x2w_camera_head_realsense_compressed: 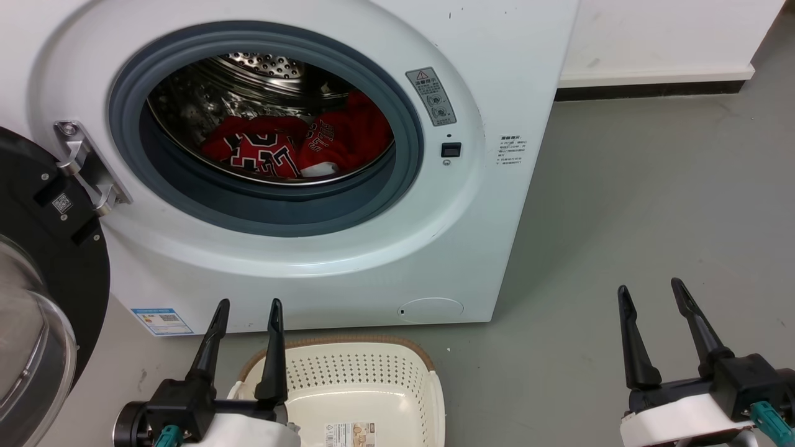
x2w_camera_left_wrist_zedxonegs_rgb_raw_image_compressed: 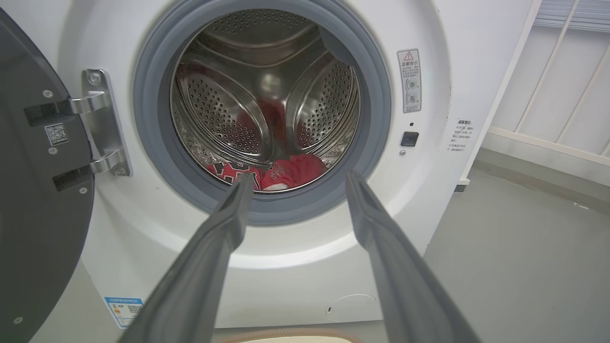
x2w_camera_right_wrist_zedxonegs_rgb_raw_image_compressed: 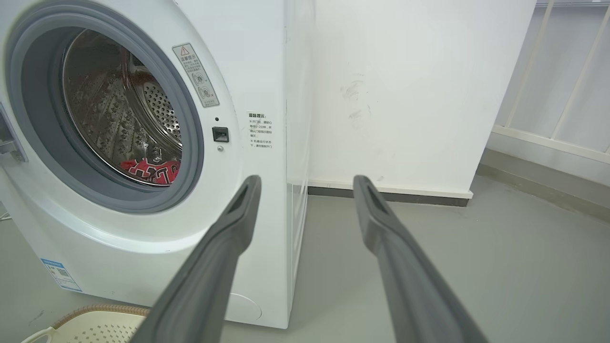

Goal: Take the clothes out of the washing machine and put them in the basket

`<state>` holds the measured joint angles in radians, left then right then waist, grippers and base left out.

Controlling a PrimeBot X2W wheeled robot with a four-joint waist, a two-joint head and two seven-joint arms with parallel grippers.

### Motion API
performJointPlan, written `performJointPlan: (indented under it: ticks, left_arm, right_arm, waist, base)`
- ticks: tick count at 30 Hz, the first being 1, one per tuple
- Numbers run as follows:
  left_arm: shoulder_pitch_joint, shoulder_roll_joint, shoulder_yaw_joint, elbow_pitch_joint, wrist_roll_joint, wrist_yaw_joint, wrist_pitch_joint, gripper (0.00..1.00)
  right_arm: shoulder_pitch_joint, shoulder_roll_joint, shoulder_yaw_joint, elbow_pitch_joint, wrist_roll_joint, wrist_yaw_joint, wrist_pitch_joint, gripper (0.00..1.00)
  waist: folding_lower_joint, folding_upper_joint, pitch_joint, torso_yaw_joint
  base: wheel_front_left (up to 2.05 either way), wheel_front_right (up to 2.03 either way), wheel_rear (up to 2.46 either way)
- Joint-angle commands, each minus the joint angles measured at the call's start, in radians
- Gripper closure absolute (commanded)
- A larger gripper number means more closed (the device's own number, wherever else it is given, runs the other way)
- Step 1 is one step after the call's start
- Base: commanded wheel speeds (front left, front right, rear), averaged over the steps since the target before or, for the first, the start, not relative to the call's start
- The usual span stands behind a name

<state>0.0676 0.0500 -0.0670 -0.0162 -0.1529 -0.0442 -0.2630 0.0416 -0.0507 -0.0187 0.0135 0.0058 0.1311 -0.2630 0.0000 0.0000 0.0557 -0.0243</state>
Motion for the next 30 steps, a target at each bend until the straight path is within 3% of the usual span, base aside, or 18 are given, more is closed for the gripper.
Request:
performJointPlan:
  ticks: [1, 7, 14, 22, 26, 30]
  left_arm:
    - [0.000, 0.001, -0.002, 0.000, 0.004, -0.003, -0.003, 0.00]
    - [0.006, 0.001, 0.015, 0.016, 0.013, 0.006, -0.003, 0.00]
    - [-0.130, 0.025, 0.044, 0.086, 0.111, -0.010, -0.003, 0.00]
    - [-0.460, 0.160, 0.107, 0.235, 0.126, -0.040, -0.002, 0.00]
    - [-0.689, 0.264, 0.094, 0.350, 0.134, -0.064, 0.094, 0.00]
    - [-0.913, 0.356, 0.094, 0.403, 0.149, -0.071, 0.259, 0.00]
  right_arm:
    - [0.003, 0.001, 0.001, 0.000, -0.006, -0.001, -0.003, 0.00]
    - [-0.014, 0.001, 0.014, 0.006, -0.007, -0.001, -0.003, 0.00]
    - [-0.087, 0.002, 0.024, -0.034, 0.033, -0.001, -0.003, 0.00]
    - [-0.157, 0.002, 0.022, -0.056, 0.055, -0.001, -0.003, 0.00]
    - [-0.198, 0.002, 0.028, -0.066, 0.085, -0.001, -0.003, 0.00]
    - [-0.229, 0.002, 0.040, -0.071, 0.113, -0.001, -0.003, 0.00]
  waist:
    - [0.0000, 0.0000, 0.000, -0.001]
    - [0.0000, 0.0000, 0.021, -0.020]
    - [0.0000, 0.0000, 0.223, -0.104]
    - [0.0000, 0.0000, 0.432, -0.179]
    - [0.0000, 0.0000, 0.529, -0.218]
    - [0.0000, 0.0000, 0.622, -0.259]
  base:
    - [0.00, 0.00, 0.00]
    - [0.00, 0.00, 0.00]
    - [0.00, 0.00, 0.00]
    - [0.00, 0.00, 0.00]
    - [0.00, 0.00, 0.00]
    - [0.00, 0.00, 0.00]
